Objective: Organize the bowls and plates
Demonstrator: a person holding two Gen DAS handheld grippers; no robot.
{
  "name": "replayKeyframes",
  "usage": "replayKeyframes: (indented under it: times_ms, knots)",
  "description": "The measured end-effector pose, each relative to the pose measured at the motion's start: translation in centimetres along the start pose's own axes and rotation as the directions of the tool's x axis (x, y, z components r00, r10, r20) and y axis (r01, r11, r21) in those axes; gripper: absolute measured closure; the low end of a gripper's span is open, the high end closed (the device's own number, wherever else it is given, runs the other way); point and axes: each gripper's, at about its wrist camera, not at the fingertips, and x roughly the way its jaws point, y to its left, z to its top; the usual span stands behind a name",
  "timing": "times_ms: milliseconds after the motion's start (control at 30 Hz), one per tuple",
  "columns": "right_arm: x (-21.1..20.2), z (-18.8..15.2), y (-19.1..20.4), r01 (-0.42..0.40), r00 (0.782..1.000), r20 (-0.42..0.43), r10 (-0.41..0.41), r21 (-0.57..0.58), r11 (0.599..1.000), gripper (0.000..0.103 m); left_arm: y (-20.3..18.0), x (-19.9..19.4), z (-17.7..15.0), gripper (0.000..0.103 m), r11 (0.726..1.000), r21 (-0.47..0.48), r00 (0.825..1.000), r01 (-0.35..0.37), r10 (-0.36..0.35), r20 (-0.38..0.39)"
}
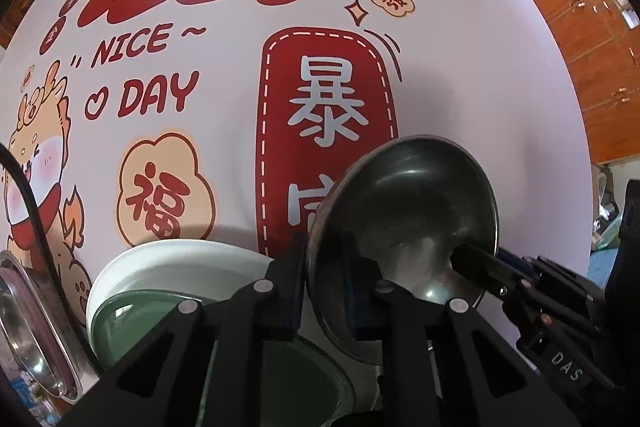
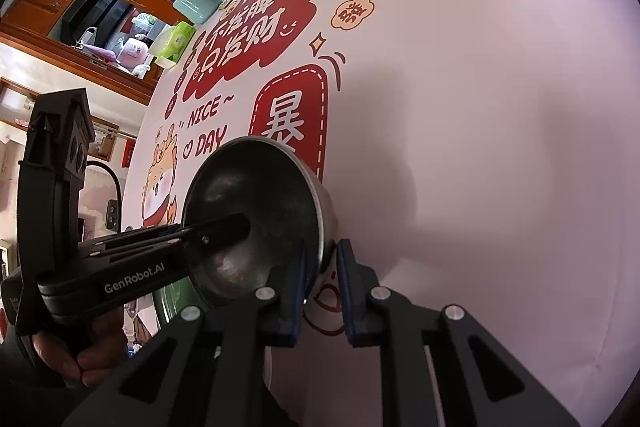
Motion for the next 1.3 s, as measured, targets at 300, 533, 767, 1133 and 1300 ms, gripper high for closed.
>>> replayKeyframes:
  times_ms: [300, 533, 767, 1133, 1300]
  knots:
    - [-0.6, -0.2, 0.0, 0.036, 0.999, 0.003, -0.036, -0.006, 0.999, 0.092, -0.2, -0.4, -0.9, 0.091, 1.0, 0.015, 1.0, 0.015, -0.016, 0.009]
    - [-1.8, -0.7, 0.2, 0.07, 0.997, 0.026, -0.069, -0.029, 0.997, 0.093, -1.5, -1.7, -2.2, 0.091, 0.998, 0.052, 0.999, 0.022, -0.024, 0.032]
    - [-3.1, -1.4, 1.3, 0.094, 0.994, 0.061, -0.09, -0.06, 0.994, 0.095, -1.3, -3.9, -3.1, 0.091, 0.997, 0.065, 0.997, 0.029, -0.034, 0.074]
    - [-4.2, -2.9, 5.7, 0.126, 0.988, 0.109, -0.107, -0.189, 0.974, 0.095, 0.9, -7.5, -5.8, 0.091, 0.999, 0.027, 0.986, 0.025, -0.029, 0.164]
    - [-4.3, -3.7, 7.7, 0.129, 0.988, 0.117, -0.104, -0.226, 0.966, 0.095, 2.2, -8.8, -7.0, 0.091, 1.0, 0.008, 0.98, 0.022, -0.023, 0.198]
